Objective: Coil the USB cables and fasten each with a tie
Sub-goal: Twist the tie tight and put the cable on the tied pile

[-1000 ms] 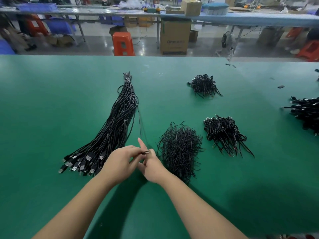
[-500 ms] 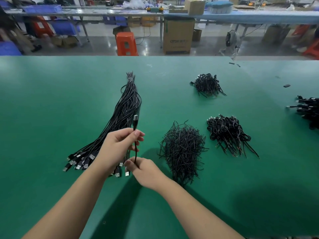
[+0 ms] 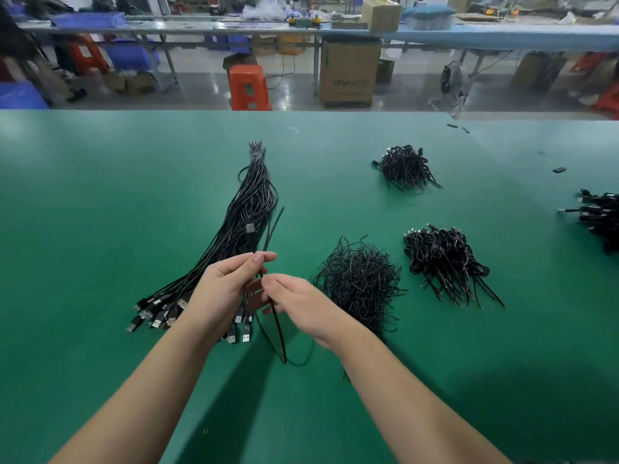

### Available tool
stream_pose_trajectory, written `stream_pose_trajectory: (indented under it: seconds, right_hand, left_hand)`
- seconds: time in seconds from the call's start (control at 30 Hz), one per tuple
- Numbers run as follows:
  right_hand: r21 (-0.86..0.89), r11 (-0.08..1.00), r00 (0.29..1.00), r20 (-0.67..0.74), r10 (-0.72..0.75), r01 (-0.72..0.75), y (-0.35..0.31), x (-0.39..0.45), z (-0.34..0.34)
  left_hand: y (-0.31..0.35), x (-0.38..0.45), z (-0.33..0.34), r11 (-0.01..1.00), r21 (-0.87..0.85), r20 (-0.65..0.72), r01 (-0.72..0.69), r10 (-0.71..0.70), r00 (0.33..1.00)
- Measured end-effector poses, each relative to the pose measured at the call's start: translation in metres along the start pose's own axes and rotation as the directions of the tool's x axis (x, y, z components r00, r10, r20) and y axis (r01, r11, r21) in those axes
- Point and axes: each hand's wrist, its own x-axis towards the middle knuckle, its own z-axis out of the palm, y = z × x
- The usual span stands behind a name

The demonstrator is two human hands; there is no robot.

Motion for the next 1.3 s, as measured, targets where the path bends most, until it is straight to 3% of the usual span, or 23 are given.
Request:
stream_pose_trajectory:
  seconds: [0.07, 0.13, 0.33, 0.5, 0.63, 0.83, 0.93, 1.0, 1.07, 1.17, 1.23, 1.3]
  right_hand:
    - [0.195, 0.981, 1.0, -0.011, 0.017, -0.014, -0.008, 0.001, 0.002]
    - [0.247, 0.969, 1.0, -0.023, 0.011, -0.005, -0.014, -0.001, 0.002]
    - [0.19, 0.98, 0.998, -0.051, -0.043, 0.052, -0.018, -0.008, -0.004]
    - [0.192, 0.98, 0.998, -0.047, -0.038, 0.046, -0.018, -0.008, -0.004]
    - [0.266, 0.964, 1.0, -0.013, 0.0, 0.004, -0.012, -0.008, -0.002]
    - [0.657, 0.735, 0.981, 0.185, 0.058, -0.167, 0.011, -0.008, 0.016]
    - [0.756, 0.611, 0.964, 0.26, 0.049, -0.235, 0.023, -0.009, 0.017]
    - [0.816, 0.514, 0.956, 0.291, 0.033, -0.266, 0.029, -0.01, 0.015]
    - [0.856, 0.444, 0.958, 0.287, 0.019, -0.265, 0.031, -0.008, 0.011]
    - [0.828, 0.512, 0.973, 0.22, 0.074, -0.226, 0.026, -0.002, -0.002]
    - [0.786, 0.577, 0.975, 0.182, 0.124, -0.22, 0.021, 0.0, -0.012]
    - [0.727, 0.655, 0.979, 0.151, 0.139, -0.205, 0.016, 0.003, -0.018]
  left_hand:
    - [-0.001, 0.0, 0.005, 0.999, -0.05, 0.028, -0.021, 0.022, 0.999]
    - [0.0, 0.001, 0.007, 0.996, -0.075, 0.057, -0.041, 0.045, 0.997]
    - [0.007, 0.004, 0.006, 1.0, -0.013, 0.261, -0.003, 0.007, 0.965]
    - [0.008, 0.008, 0.011, 0.995, 0.057, 0.284, 0.08, -0.093, 0.954]
    - [0.008, 0.007, 0.009, 0.989, 0.144, 0.23, 0.016, -0.049, 0.972]
    - [0.026, 0.013, 0.018, 0.97, -0.241, 0.091, -0.037, 0.061, 0.994]
    - [0.046, 0.013, 0.008, 0.885, -0.465, 0.098, -0.024, 0.078, 0.992]
    - [0.056, 0.007, 0.0, 0.878, -0.479, 0.172, 0.017, 0.074, 0.982]
    - [0.058, 0.0, -0.007, 0.908, -0.393, 0.348, 0.147, -0.001, 0.937]
    - [0.054, -0.008, -0.008, 0.959, 0.11, 0.526, 0.263, -0.281, 0.803]
    - [0.046, -0.01, -0.007, 0.869, 0.417, 0.469, 0.267, -0.457, 0.755]
    - [0.038, -0.012, -0.003, 0.787, 0.559, 0.341, 0.262, -0.506, 0.793]
